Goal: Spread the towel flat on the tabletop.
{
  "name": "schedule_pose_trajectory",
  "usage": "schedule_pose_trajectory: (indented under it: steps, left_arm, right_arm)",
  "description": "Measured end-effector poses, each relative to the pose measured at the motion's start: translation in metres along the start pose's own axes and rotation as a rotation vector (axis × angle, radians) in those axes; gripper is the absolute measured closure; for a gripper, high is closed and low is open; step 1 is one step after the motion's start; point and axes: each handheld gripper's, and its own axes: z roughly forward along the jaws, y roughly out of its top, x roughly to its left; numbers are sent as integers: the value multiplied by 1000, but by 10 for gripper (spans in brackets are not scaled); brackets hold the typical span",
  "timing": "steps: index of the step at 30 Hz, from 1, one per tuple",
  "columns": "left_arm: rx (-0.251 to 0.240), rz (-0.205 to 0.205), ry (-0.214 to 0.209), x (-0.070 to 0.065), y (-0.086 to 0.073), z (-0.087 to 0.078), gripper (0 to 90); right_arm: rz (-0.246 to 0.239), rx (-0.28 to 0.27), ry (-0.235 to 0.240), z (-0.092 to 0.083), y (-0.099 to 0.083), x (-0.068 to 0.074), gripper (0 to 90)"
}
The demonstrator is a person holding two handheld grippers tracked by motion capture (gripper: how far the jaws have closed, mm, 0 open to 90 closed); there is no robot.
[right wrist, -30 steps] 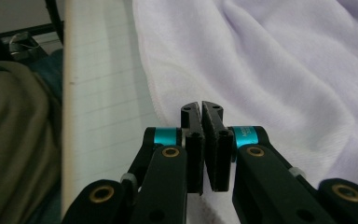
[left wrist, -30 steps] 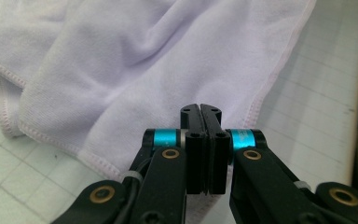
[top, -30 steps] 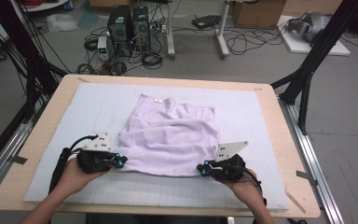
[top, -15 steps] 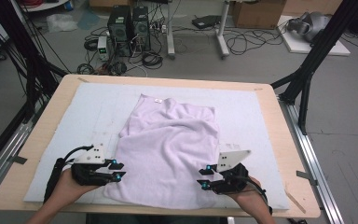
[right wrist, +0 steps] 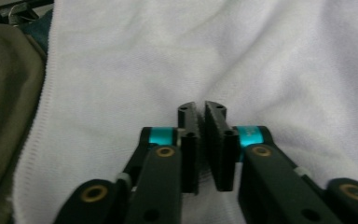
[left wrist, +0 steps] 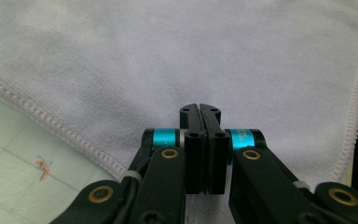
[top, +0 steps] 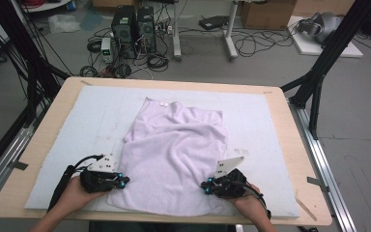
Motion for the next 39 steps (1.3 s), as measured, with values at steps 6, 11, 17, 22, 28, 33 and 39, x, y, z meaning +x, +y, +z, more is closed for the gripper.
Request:
schedule_pose_trajectory:
  steps: [6, 11, 17, 22, 28, 33, 39]
  left_arm:
    - [-13, 24, -12, -16, -3, -16, 885]
    - [-17, 50, -13, -30, -6, -32, 885]
    - [-53, 76, -50, -48, -3, -43, 878]
    - [-65, 49, -18, -34, 2, -36, 685]
    - [-18, 11, 38, -9, 7, -3, 621]
    - [1, 13, 23, 1, 9, 9, 850]
    - [6, 26, 66, 4, 12, 10, 883]
  right_arm:
    - [-20, 1, -11, -7, 1, 12, 868]
    - [-24, -20, -5, -20, -2, 25, 868]
    - [-52, -77, 7, -43, 1, 46, 857]
    - [-44, -89, -5, -45, 3, 40, 693]
    - [-30, -8, -33, -20, -3, 18, 621]
    - [3, 16, -47, -8, -5, -1, 654]
    - [30, 20, -21, -7, -2, -13, 873]
